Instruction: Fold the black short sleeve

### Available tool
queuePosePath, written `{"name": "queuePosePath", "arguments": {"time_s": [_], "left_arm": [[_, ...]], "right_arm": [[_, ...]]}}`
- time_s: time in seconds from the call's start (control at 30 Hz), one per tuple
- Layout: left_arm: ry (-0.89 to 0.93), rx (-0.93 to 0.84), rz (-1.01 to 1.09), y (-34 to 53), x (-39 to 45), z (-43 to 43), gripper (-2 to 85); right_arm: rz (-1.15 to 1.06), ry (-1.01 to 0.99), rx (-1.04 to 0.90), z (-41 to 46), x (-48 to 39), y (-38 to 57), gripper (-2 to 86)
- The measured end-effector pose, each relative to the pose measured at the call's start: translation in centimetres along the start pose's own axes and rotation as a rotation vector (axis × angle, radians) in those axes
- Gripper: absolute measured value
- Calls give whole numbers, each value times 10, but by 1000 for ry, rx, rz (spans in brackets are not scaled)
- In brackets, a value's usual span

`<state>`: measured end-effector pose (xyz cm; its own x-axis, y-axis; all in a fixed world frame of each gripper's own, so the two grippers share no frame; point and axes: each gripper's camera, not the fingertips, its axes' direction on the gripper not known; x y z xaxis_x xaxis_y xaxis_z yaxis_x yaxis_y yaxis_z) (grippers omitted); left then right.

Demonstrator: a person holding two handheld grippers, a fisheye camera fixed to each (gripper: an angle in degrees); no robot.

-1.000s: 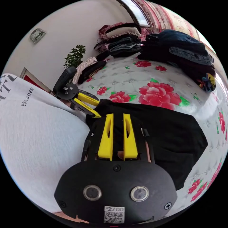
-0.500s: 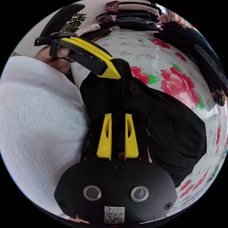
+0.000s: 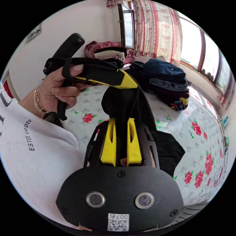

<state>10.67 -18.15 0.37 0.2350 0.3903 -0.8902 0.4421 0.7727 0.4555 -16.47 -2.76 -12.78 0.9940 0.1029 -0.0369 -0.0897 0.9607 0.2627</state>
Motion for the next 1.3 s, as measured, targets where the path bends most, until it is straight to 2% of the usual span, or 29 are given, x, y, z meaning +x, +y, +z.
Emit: {"name": "queuePosePath", "arguments": {"time_s": [0.13, 0.2, 0.3, 0.4, 0.57, 0.7, 0.8, 0.87, 0.97, 1.07, 1.1, 1.17, 1.3], "left_arm": [[-140, 40, 64, 26, 2, -19, 46], [-168, 16, 17, 40, -10, -19, 60], [-102, -38, -20, 48, -14, 1, 87], [-47, -80, 39, 42, 5, 34, 117], [69, -49, 141, 13, 35, 73, 146], [156, 93, 235, -1, 44, 34, 141], [110, 137, 233, 0, 36, -2, 130], [21, 61, 202, -3, 31, -1, 127], [92, -36, 209, -2, 40, 25, 123], [106, -87, 203, -1, 53, 59, 69], [95, -94, 154, -1, 50, 64, 16], [87, -82, 78, -3, 41, 59, 6], [-29, -27, 87, -1, 37, 8, -3]], "right_arm": [[70, 138, 97, -59, 39, -4, 12], [118, 110, 162, -93, 61, -3, 6], [123, 84, 279, -143, 75, -5, 1], [125, 74, 367, -183, 77, -9, -1], [66, 23, 453, -234, 67, -12, -1], [-13, 0, 515, -283, 70, -2, 0], [-8, -75, 567, -308, 86, 9, 0], [6, -113, 573, -309, 95, 9, -1], [9, -188, 543, -291, 101, -2, -1], [-23, -255, 499, -271, 94, -18, -1], [-37, -234, 474, -267, 91, -23, -1], [-37, -160, 443, -267, 89, -25, -1], [3, 3, 329, -272, 103, -17, 0]]}}
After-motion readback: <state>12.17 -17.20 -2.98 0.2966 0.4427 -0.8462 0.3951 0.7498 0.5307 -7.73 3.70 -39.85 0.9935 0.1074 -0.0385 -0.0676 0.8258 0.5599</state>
